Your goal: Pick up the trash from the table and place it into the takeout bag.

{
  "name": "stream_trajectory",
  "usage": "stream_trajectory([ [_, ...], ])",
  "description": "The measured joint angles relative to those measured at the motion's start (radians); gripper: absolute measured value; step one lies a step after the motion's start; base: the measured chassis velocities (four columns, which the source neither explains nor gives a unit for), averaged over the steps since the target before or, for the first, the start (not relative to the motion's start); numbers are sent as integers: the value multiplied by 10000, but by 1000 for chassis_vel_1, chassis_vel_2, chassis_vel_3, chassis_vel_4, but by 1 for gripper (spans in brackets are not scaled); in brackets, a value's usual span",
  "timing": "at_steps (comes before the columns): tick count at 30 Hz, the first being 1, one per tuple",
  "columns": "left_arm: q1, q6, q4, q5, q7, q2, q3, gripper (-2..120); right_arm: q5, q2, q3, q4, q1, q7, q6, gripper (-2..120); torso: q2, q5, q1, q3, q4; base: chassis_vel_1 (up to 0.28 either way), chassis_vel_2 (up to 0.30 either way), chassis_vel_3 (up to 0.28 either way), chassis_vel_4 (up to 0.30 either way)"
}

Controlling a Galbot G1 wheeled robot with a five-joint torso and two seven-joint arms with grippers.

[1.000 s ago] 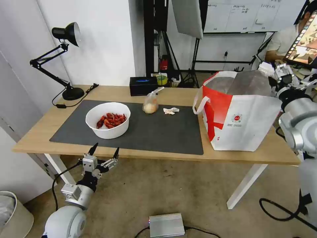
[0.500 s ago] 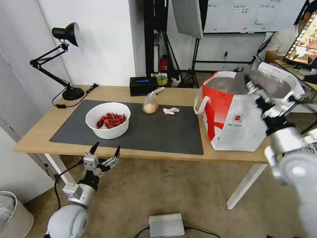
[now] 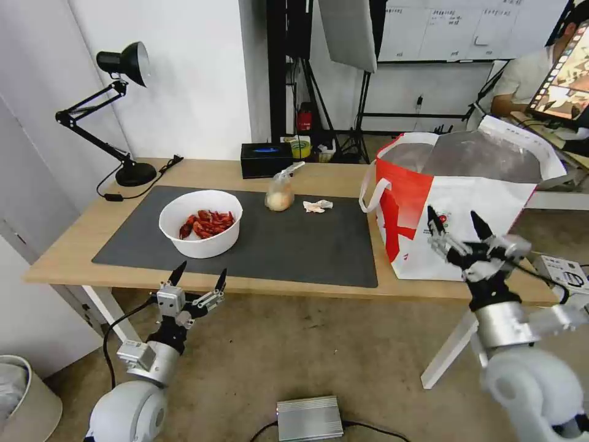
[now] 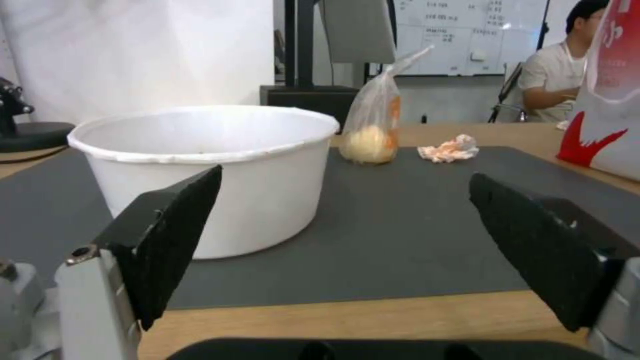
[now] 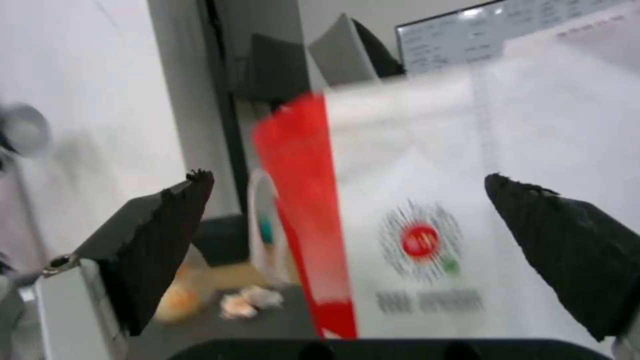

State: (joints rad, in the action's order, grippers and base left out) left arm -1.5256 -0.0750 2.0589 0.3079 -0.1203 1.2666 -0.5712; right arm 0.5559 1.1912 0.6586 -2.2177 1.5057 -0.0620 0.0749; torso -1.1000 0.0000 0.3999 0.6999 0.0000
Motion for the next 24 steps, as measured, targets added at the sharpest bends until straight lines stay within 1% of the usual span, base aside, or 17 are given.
stream_trajectory([
  [1, 0, 0, 0, 0, 0, 0, 0, 100, 0, 0, 0, 0, 0, 0, 0, 100, 0, 0, 0, 0, 0, 0, 0, 0, 0],
  [4, 30, 6, 4, -10, 41, 19, 84, 100, -803, 283, -299, 193, 294, -270, 265, 100, 0, -1, 0, 0, 0, 0, 0, 0, 0],
  [8, 60, 23, 3, -11, 66, 39, 122, 100, -1174, 488, -502, 392, 427, -392, 468, 100, 0, 0, 0, 0, 0, 0, 0, 0, 0],
  [11, 81, 110, 12, -58, 308, 39, 185, 100, -1798, 888, -806, 751, 638, -539, 784, 100, 0, 0, 2, 0, 0, 0, 0, 0, 0],
  [12, 81, 110, 12, -58, 308, 39, 185, 100, -1798, 888, -806, 751, 638, -539, 784, 100, 0, 0, 2, 0, 0, 0, 0, 0, 0],
  [14, 107, 236, 7, -153, 530, 30, 199, 100, -2383, 1193, -1092, 1141, 777, -547, 1074, 100, 0, -1, 2, 0, 1, 0, 0, 0, 0],
  [15, 107, 236, 7, -153, 530, 30, 199, 100, -2383, 1193, -1092, 1141, 777, -547, 1074, 100, 0, -1, 2, 0, 1, 0, 0, 0, 0],
  [17, 186, 316, -109, -161, 671, 24, 232, 100, -2889, 1519, -1420, 1560, 787, -489, 1334, 100, 0, 0, 2, 1, 0, 0, 0, 0, 0],
  [24, 284, 338, -292, -152, 734, 45, 289, 100, -3500, 2019, -2046, 2113, 713, -375, 1586, 100, 0, -2, 2, 1, 1, 0, 0, 0, 0],
])
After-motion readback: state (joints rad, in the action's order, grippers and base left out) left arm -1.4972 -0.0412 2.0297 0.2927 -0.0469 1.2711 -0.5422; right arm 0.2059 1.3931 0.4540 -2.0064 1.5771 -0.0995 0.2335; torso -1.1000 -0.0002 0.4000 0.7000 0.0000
